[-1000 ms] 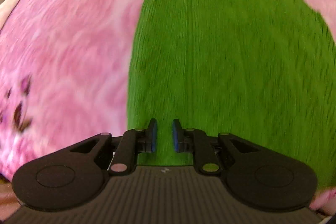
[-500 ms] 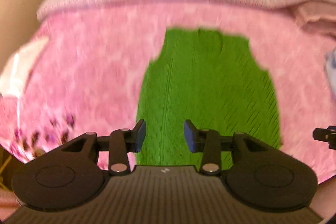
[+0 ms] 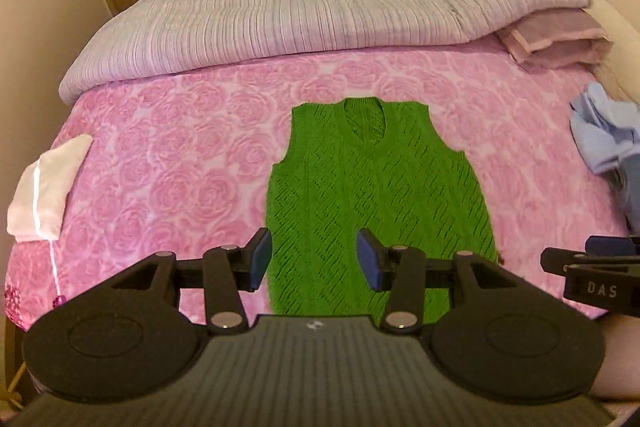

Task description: Fold clothes

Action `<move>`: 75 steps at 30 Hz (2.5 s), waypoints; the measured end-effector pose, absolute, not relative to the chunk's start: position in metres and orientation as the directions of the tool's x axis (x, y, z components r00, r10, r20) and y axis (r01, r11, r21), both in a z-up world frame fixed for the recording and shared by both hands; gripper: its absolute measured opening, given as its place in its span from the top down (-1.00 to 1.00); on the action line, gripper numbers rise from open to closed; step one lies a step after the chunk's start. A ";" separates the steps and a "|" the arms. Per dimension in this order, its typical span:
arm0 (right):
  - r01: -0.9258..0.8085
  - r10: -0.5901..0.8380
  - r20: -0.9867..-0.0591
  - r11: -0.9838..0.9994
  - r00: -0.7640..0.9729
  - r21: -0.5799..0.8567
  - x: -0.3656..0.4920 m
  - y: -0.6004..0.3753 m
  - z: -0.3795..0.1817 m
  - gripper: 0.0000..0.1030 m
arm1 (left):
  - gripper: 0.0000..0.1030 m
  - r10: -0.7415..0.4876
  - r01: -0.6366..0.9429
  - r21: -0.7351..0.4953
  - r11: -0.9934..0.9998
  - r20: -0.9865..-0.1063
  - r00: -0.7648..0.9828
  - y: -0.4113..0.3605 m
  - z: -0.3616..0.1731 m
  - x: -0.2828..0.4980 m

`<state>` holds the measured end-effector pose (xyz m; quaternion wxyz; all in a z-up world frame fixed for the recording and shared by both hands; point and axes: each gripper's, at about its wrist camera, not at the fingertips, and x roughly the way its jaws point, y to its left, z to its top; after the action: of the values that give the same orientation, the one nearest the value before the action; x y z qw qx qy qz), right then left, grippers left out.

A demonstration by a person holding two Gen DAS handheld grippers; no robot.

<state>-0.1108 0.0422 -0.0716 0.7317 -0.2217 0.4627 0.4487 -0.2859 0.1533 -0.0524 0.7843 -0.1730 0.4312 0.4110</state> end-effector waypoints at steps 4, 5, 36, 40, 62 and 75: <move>-0.855 0.445 -0.878 0.511 0.175 0.088 -0.138 0.035 -0.072 -0.13 | 0.16 0.502 -0.790 0.099 0.605 -0.818 0.282 0.144 -0.053 -0.317; -0.854 0.446 -0.877 0.513 0.177 0.089 -0.145 0.033 -0.072 -0.13 | 0.16 0.503 -0.788 0.102 0.607 -0.817 0.281 0.141 -0.052 -0.324; -0.731 0.381 -0.877 0.680 0.292 0.052 -0.240 -0.048 -0.086 -0.13 | 0.13 0.455 -0.699 0.108 0.706 -0.827 0.331 0.095 -0.069 -0.418; -0.735 0.373 -0.883 0.677 0.284 0.050 -0.236 -0.048 -0.087 -0.13 | 0.13 0.447 -0.699 0.109 0.707 -0.834 0.322 0.093 -0.071 -0.413; -0.837 0.411 -0.866 0.547 0.285 -0.016 -0.173 -0.004 -0.078 -0.13 | 0.13 0.459 -0.764 0.135 0.631 -0.859 0.228 0.111 -0.083 -0.336; -0.892 0.408 -0.891 0.452 0.200 0.007 -0.103 0.031 -0.095 -0.13 | 0.13 0.452 -0.825 0.147 0.546 -0.881 0.143 0.138 -0.098 -0.288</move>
<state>-0.1026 0.0314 -0.0954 0.7257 -0.2709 0.4466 0.4479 -0.2884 0.1376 -0.0985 0.7313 -0.1910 0.4881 0.4364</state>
